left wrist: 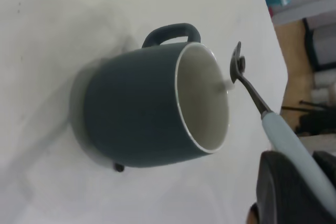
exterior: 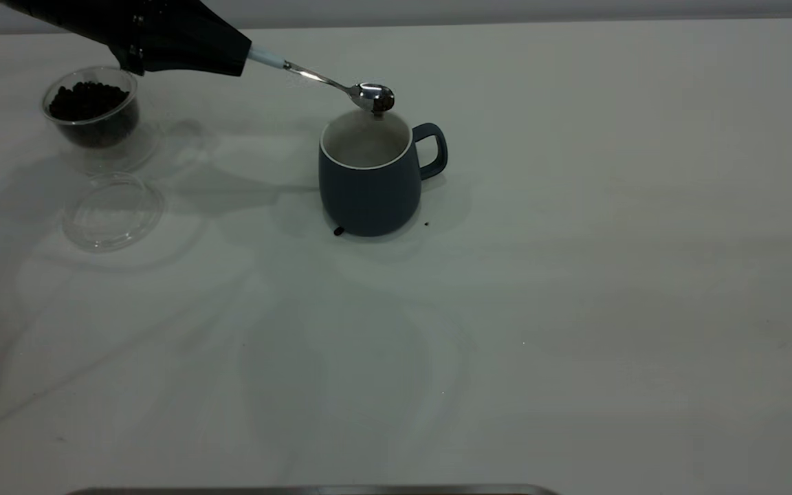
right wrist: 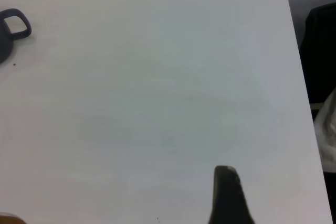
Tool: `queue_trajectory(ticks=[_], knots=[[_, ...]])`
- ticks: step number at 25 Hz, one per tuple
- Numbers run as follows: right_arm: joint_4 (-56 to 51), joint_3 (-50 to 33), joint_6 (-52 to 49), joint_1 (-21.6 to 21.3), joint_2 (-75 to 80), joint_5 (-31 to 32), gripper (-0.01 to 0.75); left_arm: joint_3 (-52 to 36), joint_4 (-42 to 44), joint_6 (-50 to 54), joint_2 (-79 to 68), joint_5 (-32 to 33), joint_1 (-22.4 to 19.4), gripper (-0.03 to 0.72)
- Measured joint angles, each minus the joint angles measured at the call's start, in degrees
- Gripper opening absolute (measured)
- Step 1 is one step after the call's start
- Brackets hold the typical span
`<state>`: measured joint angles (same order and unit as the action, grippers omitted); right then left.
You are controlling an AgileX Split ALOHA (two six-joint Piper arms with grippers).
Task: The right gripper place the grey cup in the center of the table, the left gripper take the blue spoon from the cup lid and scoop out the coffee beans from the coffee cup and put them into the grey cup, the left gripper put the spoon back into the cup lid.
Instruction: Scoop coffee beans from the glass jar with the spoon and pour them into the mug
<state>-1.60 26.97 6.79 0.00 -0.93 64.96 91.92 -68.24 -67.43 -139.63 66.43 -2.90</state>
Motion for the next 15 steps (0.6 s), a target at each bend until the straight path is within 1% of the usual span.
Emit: queue_trajectory(ticks=[12,15], knots=[[0.0,0.0,0.0,0.0,0.0,0.0,0.461,0.0,0.0,-19.0,0.0,-0.4,0.0,0.133],[0.0,0.0,0.0,0.0,0.0,0.0,0.461,0.0,0.0,-22.1,0.0,-0.6,0.0,0.133]])
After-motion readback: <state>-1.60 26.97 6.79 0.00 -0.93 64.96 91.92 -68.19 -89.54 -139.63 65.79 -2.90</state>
